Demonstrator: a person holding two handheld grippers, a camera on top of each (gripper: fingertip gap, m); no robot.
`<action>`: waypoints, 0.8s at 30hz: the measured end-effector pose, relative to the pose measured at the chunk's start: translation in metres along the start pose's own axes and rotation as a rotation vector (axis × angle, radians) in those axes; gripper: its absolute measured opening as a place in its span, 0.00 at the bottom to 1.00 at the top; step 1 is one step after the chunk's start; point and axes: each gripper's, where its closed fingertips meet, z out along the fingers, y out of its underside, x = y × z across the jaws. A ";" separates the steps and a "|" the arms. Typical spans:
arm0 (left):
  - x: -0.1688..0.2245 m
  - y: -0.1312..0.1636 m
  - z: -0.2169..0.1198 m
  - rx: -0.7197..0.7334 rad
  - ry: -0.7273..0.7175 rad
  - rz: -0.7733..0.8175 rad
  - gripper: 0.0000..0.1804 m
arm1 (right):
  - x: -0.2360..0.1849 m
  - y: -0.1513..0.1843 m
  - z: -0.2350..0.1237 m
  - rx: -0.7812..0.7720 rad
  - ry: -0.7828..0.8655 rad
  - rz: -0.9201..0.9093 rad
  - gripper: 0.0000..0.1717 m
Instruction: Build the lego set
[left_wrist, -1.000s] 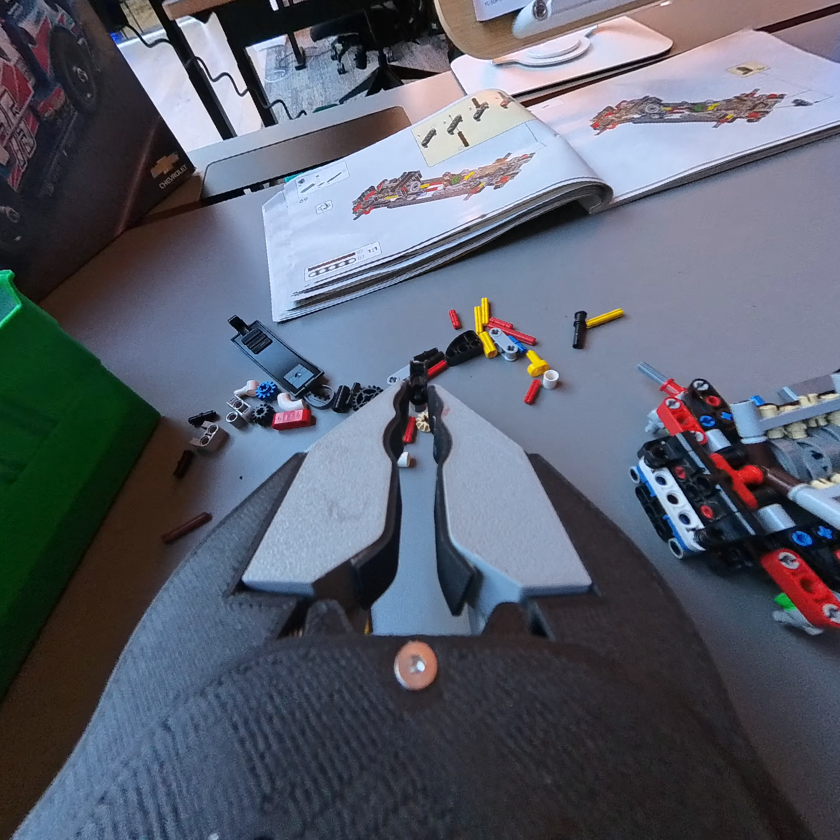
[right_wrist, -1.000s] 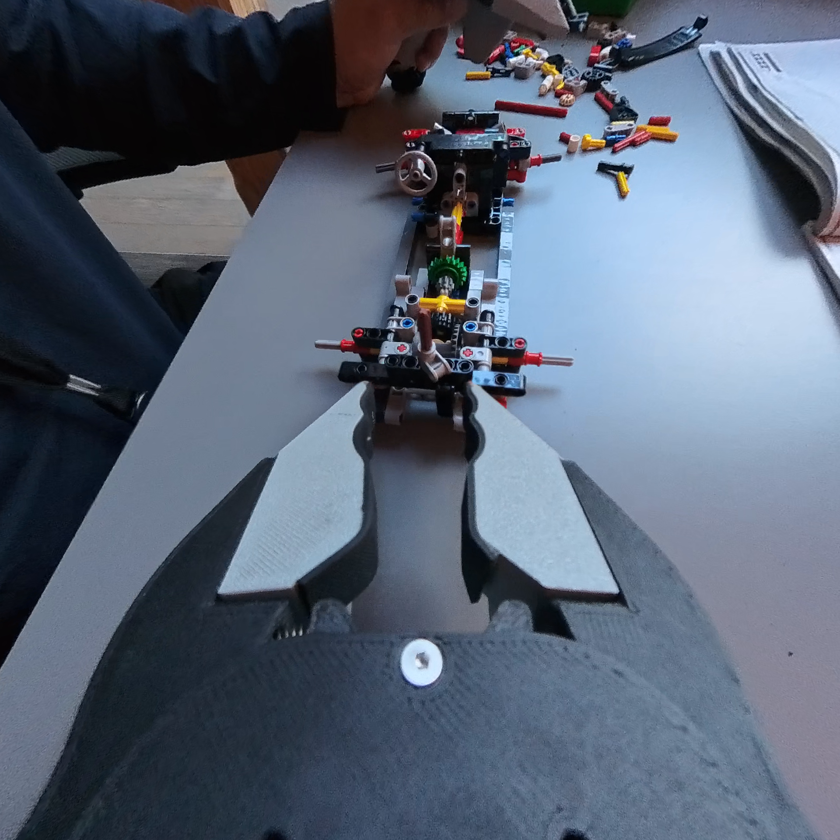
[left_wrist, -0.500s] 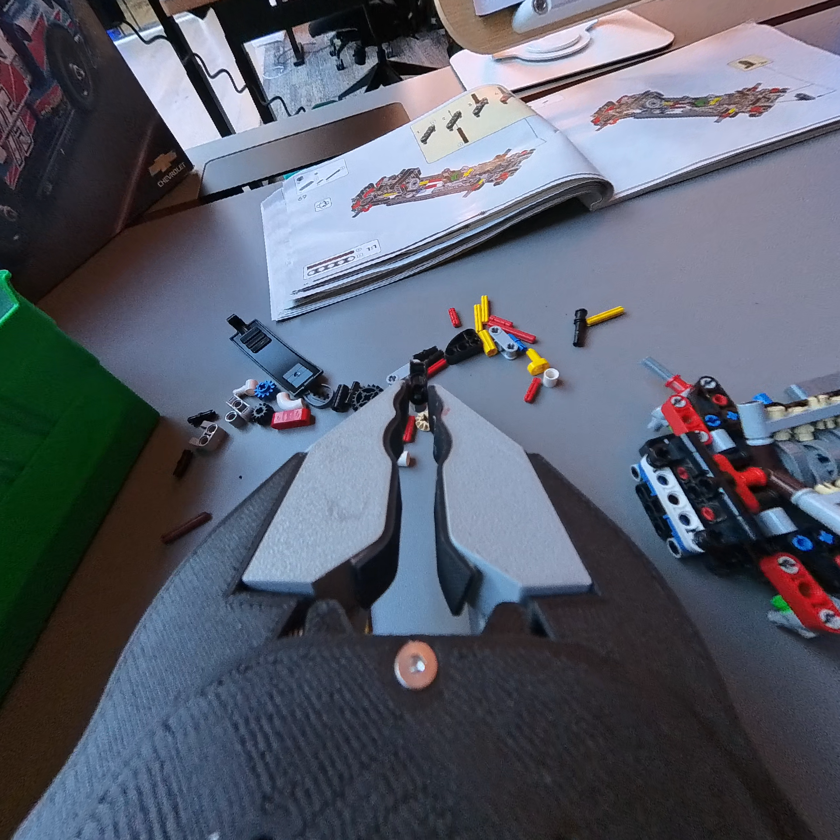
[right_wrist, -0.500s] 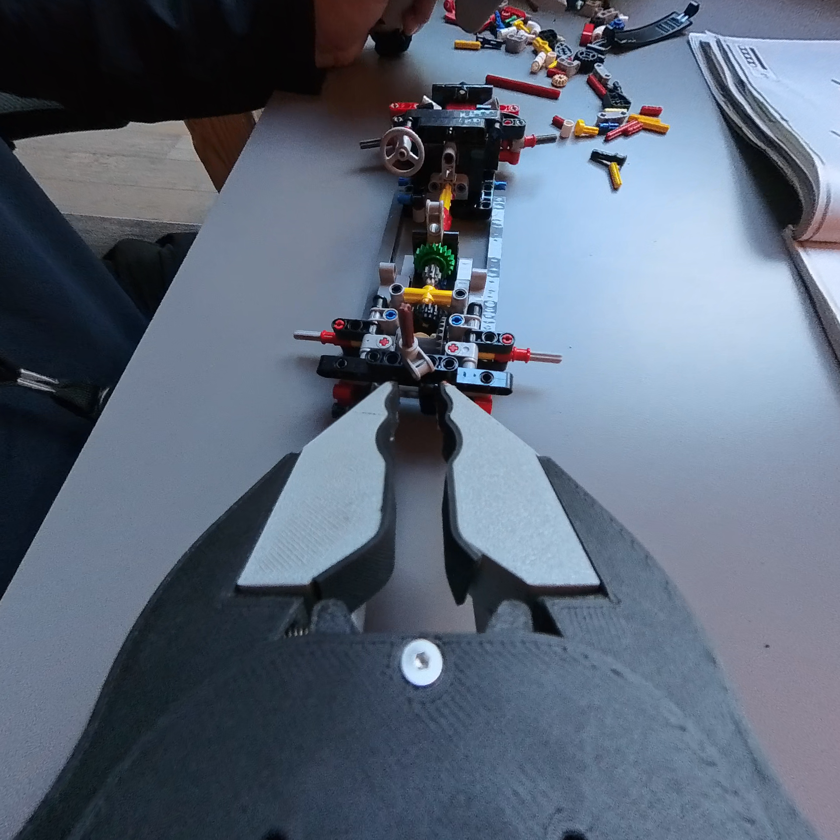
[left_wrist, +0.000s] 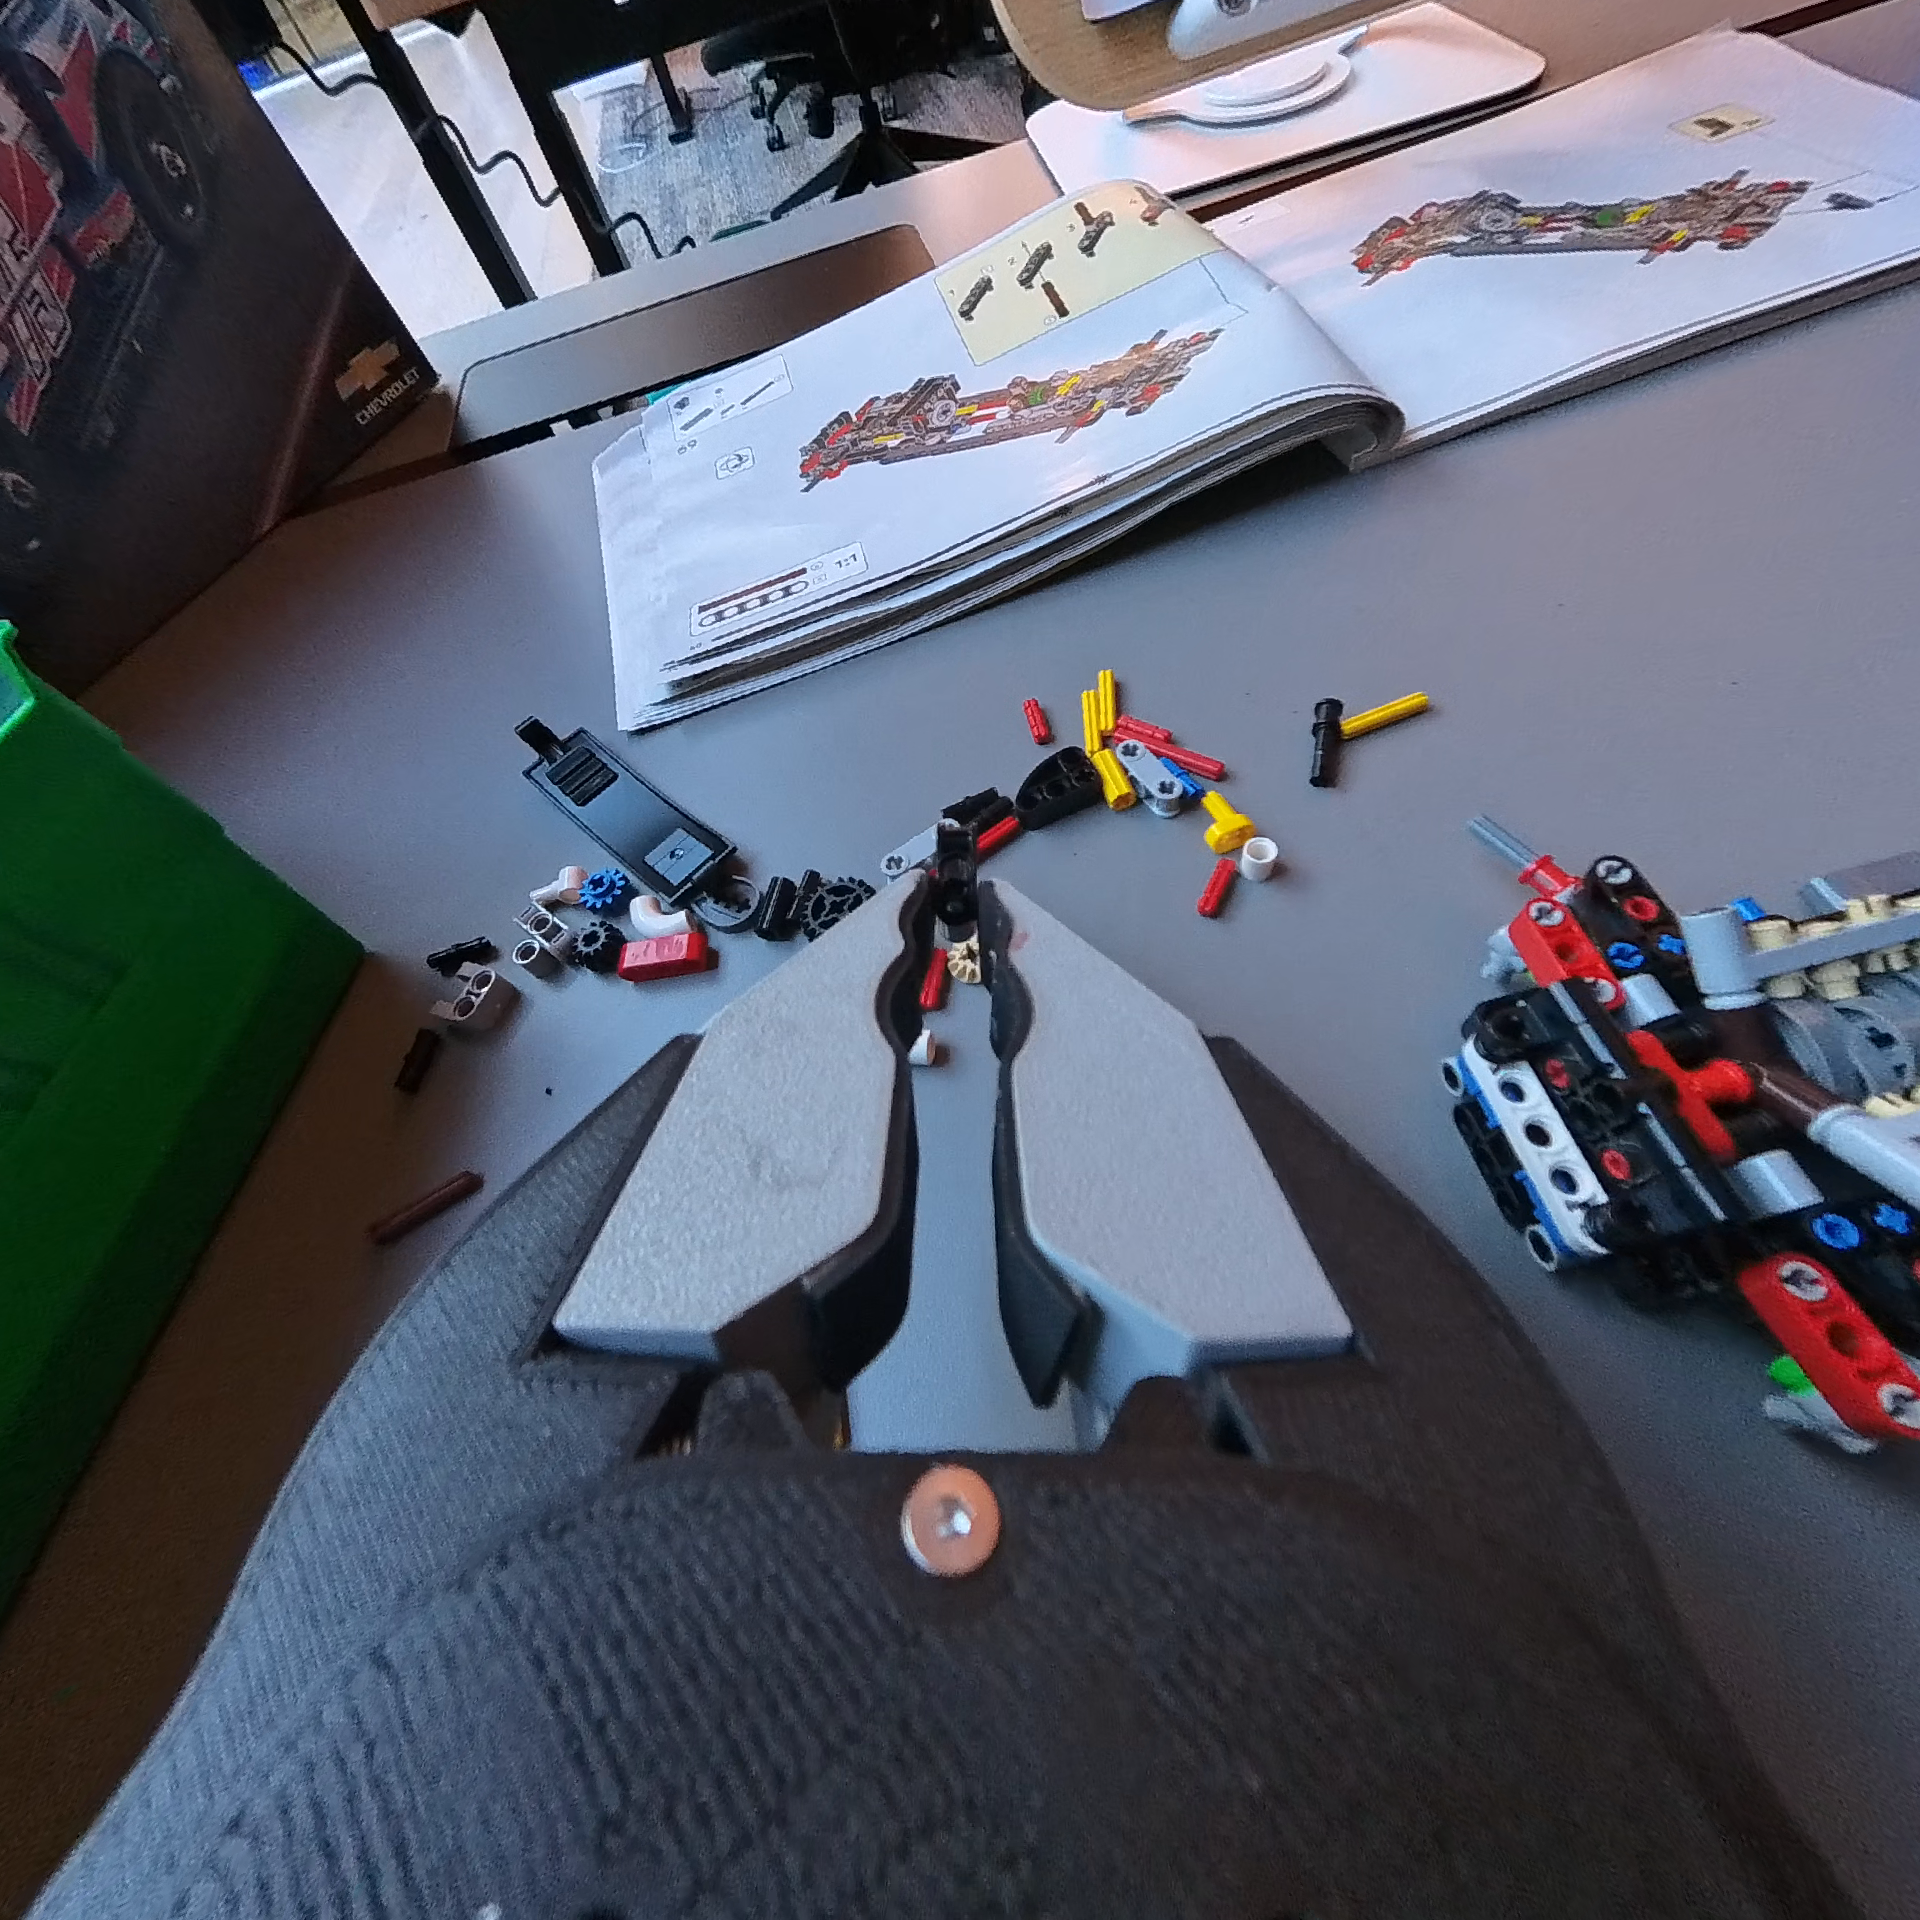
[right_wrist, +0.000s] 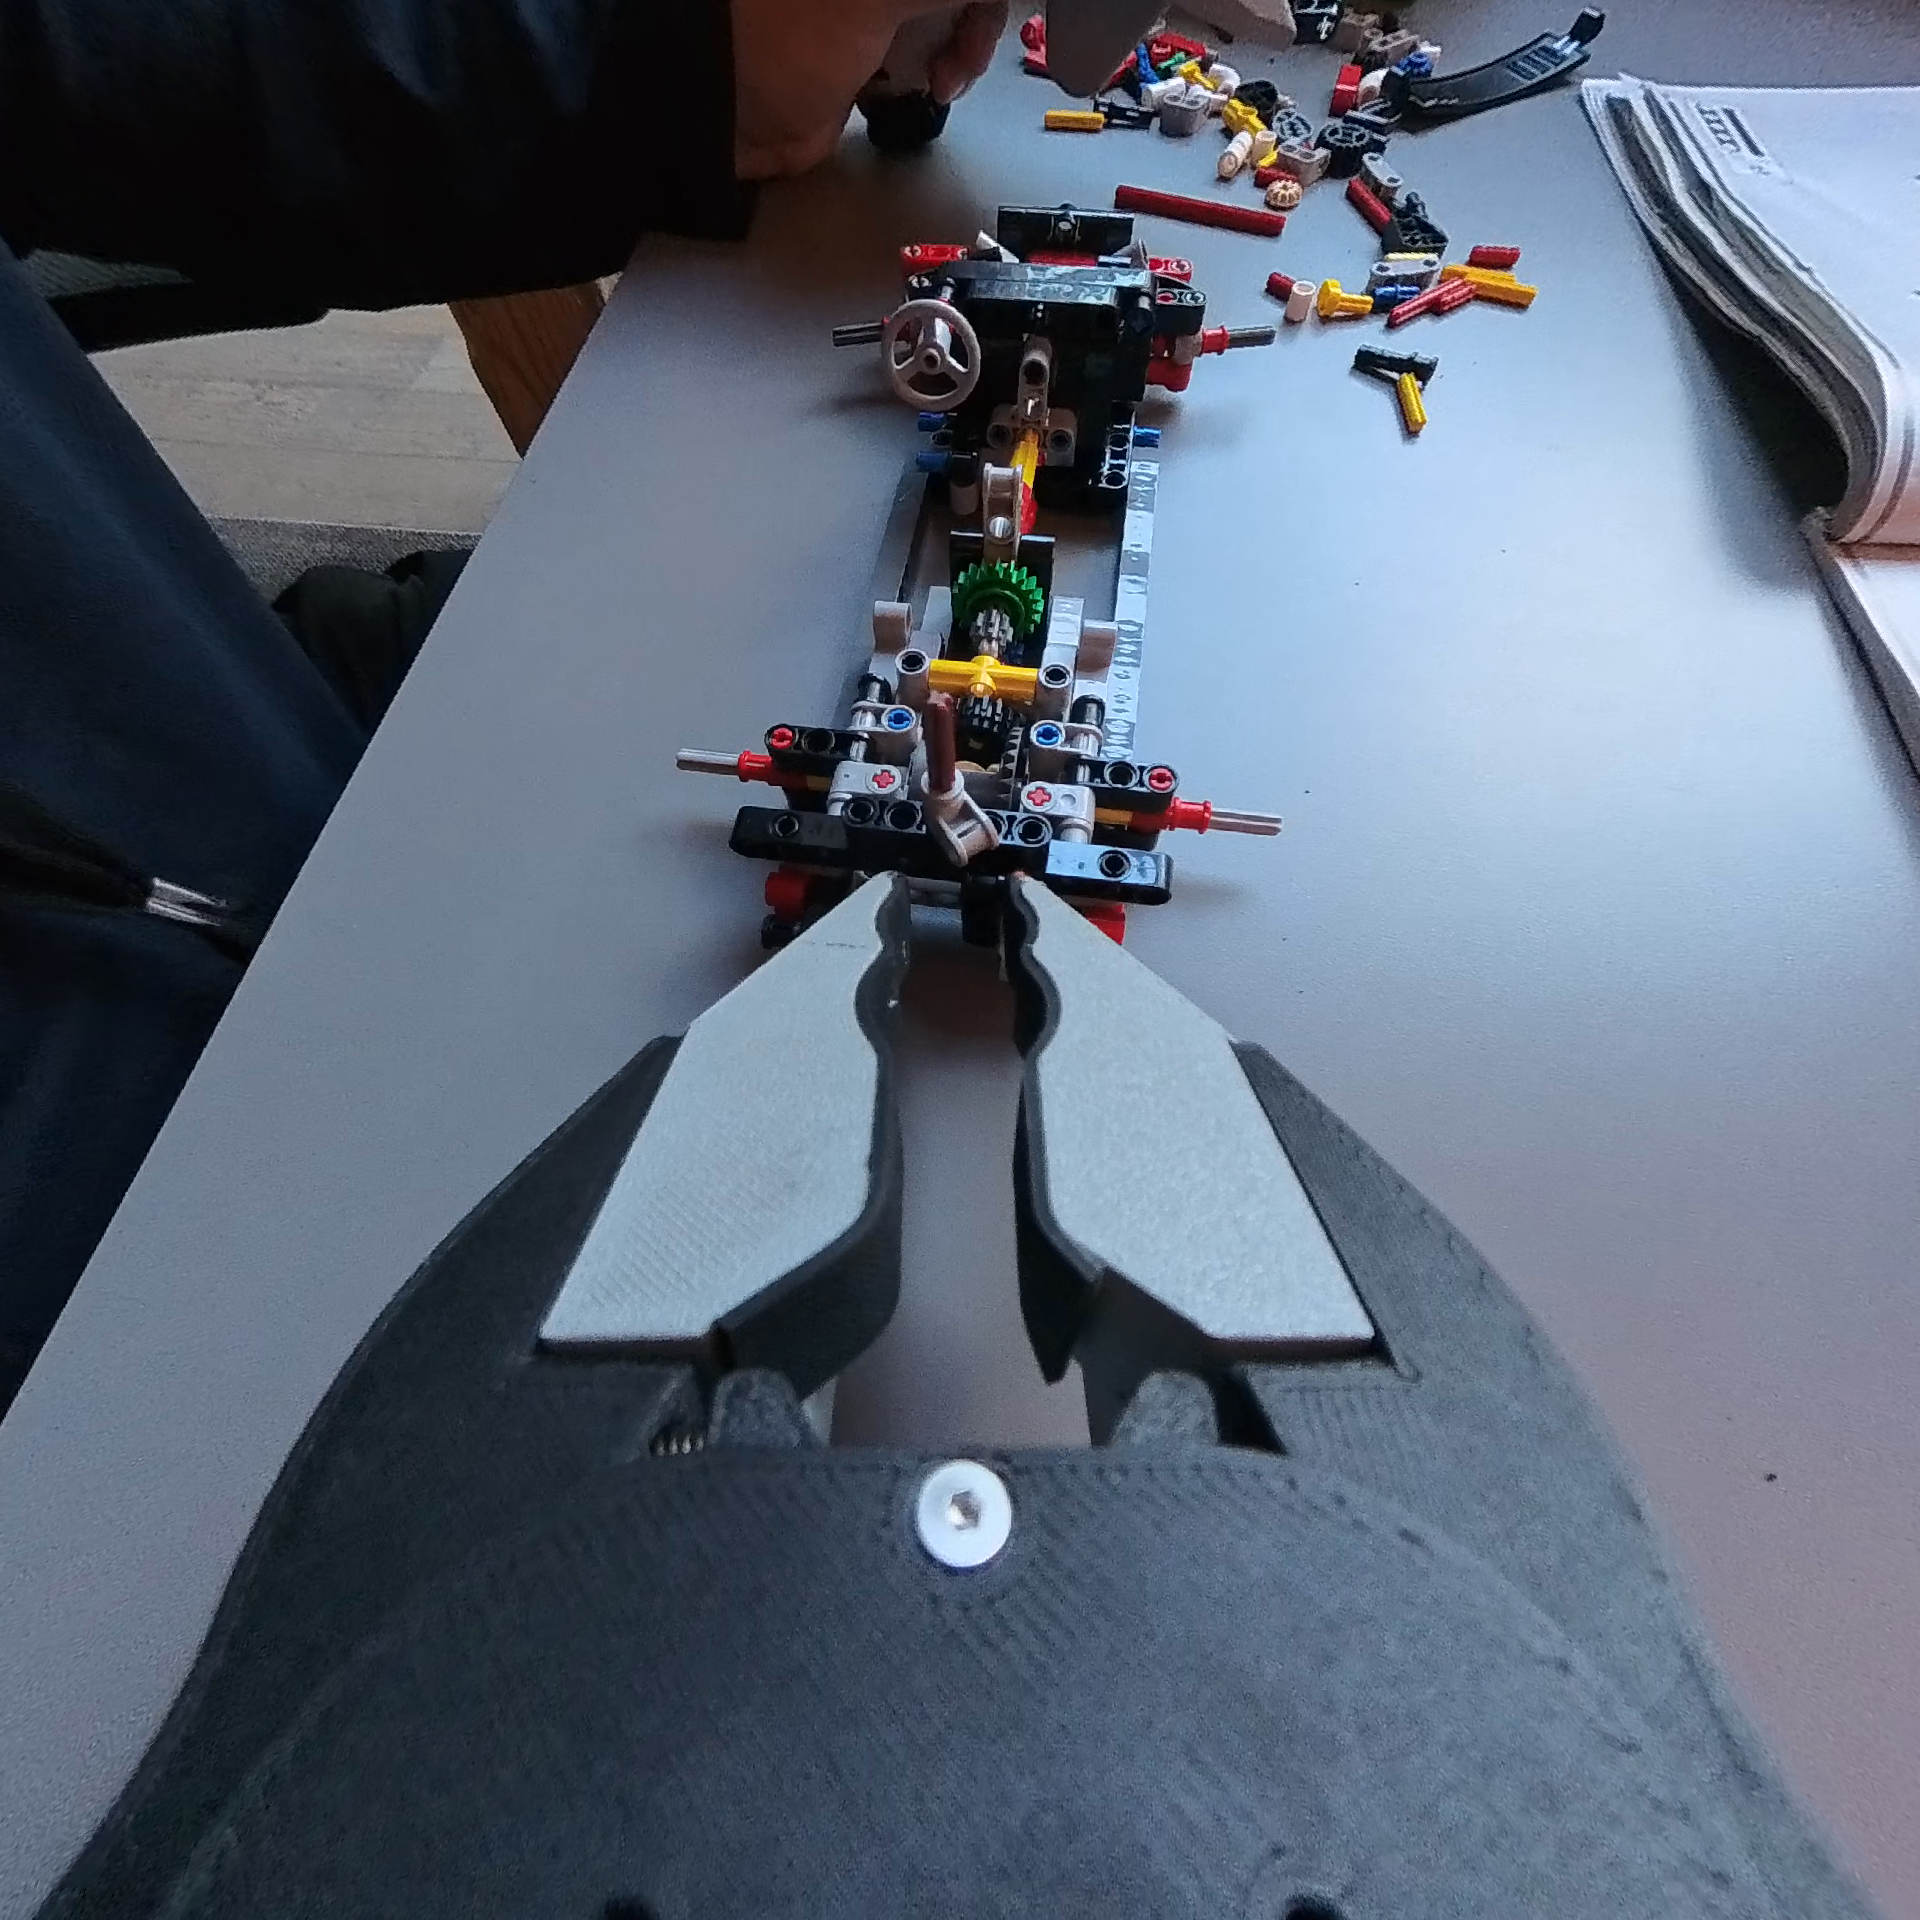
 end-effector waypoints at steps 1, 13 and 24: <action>0.000 0.000 0.000 0.000 0.001 0.000 0.03 | 0.000 0.000 0.000 0.002 -0.002 0.002 0.09; 0.000 0.000 0.000 -0.001 0.002 0.001 0.03 | 0.000 -0.004 -0.003 0.036 -0.025 0.027 0.08; -0.002 0.000 0.000 -0.003 -0.028 0.017 0.03 | 0.003 -0.017 -0.016 0.152 -0.067 0.086 0.09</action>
